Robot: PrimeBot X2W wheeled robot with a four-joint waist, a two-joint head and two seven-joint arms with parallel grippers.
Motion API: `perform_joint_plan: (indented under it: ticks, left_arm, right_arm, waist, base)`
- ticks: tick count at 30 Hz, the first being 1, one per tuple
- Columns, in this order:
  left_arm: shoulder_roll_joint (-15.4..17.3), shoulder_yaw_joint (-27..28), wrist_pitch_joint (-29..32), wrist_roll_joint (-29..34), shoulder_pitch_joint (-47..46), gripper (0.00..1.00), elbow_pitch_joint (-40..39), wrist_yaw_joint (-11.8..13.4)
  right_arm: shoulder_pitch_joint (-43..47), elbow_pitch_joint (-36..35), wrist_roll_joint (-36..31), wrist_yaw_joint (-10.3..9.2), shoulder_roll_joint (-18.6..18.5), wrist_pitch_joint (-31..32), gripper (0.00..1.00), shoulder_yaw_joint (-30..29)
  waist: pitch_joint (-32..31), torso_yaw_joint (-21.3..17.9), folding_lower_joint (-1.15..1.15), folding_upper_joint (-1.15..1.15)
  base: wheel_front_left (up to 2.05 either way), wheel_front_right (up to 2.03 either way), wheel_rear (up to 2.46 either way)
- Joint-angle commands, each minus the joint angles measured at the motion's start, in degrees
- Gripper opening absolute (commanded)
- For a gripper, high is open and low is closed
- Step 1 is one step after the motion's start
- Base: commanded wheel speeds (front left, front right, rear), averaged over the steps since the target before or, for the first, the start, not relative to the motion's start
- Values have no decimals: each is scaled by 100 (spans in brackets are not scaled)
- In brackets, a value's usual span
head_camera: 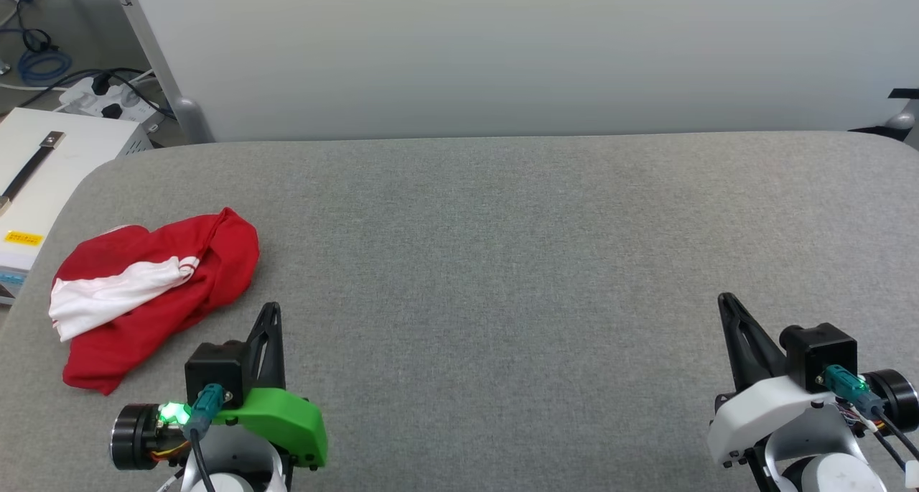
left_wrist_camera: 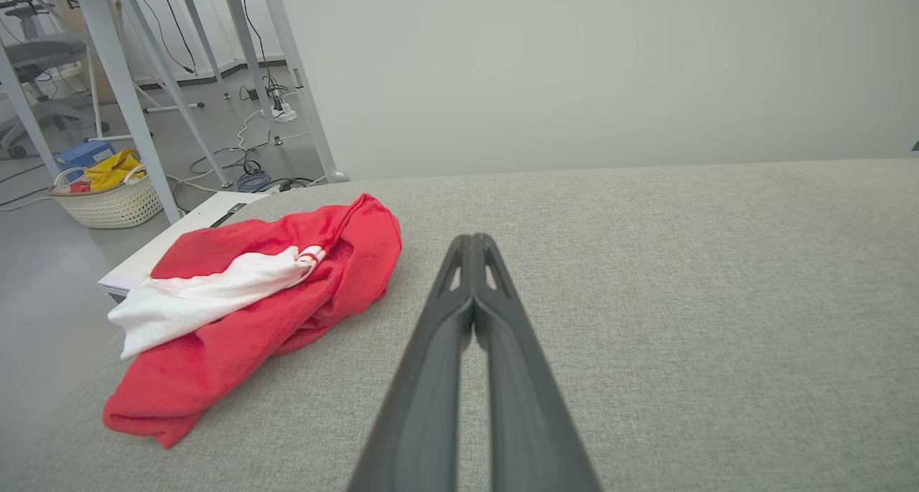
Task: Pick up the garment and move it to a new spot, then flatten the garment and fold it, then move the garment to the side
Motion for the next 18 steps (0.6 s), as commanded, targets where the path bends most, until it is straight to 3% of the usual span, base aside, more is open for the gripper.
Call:
perform_joint_plan:
  ticks: [1, 18]
  left_arm:
    - [-30, 2, -4, 54, -47, 0, -10, 20]
    - [-30, 2, -4, 54, -47, 0, -10, 20]
  right_arm:
    - [41, -21, -55, -5, -4, 17, 0, 2]
    - [41, -21, -55, -5, -4, 17, 0, 2]
  waist:
    - [0, 0, 0, 0]
    - [0, 0, 0, 0]
  base:
    - [0, 0, 0]
    - [0, 0, 0]
